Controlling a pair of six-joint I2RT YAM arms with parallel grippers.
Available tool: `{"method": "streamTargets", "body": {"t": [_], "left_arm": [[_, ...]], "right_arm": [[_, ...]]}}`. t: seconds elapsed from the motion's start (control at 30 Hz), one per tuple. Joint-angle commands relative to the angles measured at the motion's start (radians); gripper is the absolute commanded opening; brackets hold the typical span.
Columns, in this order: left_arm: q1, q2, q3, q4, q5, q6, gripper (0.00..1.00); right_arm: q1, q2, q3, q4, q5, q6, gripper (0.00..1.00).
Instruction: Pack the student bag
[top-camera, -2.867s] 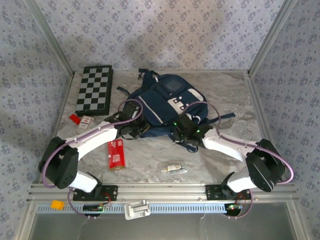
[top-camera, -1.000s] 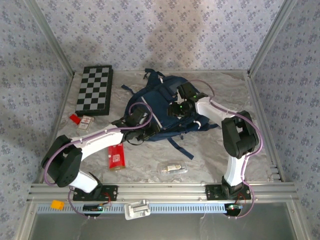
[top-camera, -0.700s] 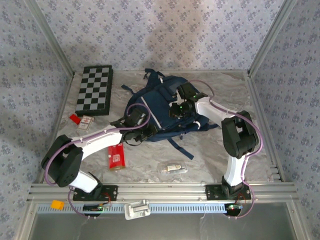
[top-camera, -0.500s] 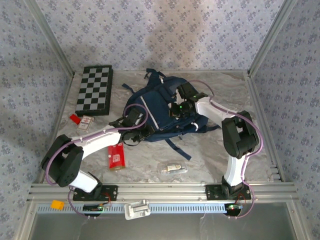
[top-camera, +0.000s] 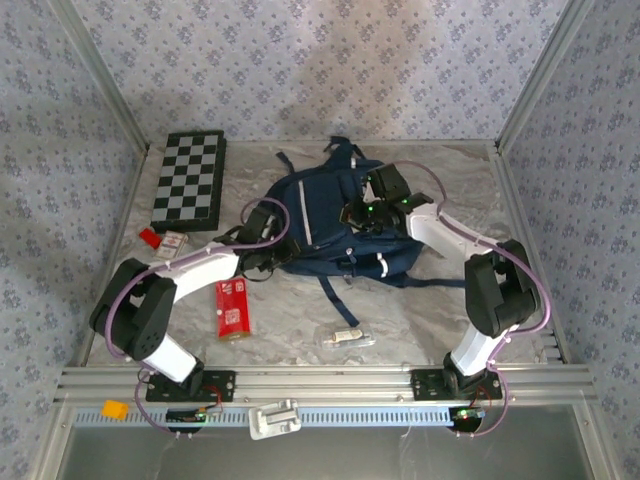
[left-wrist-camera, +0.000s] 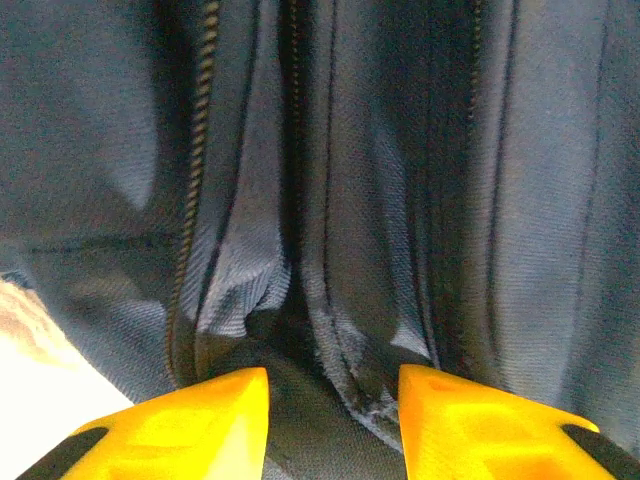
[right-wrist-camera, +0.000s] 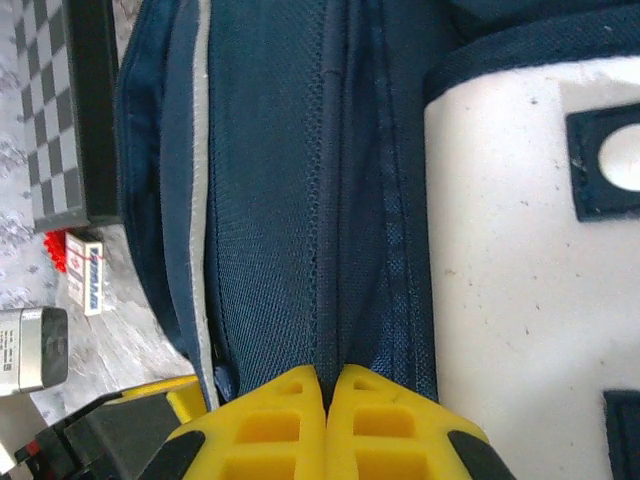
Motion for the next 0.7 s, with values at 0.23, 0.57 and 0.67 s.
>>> {"method": "streamTargets", "body": {"t": [0.23, 0.57, 0.67], "left_arm": [[-0.020, -0.169, 0.027, -0.035, -0.042, 0.191, 0.64], [-0.256, -0.202, 0.117, -0.212, -0.283, 0.126, 0.75], [-0.326, -0.157, 0.177, -0.236, -0.328, 0.127, 0.78]], "right_arm": [[-0.001, -0.107, -0.018, 0.225, 0.024, 0.138, 0.00], [-0.004, -0.170, -0.081, 0.212, 0.082, 0.152, 0.00], [-0.003, -0.179, -0.100, 0.223, 0.099, 0.170, 0.00]]}}
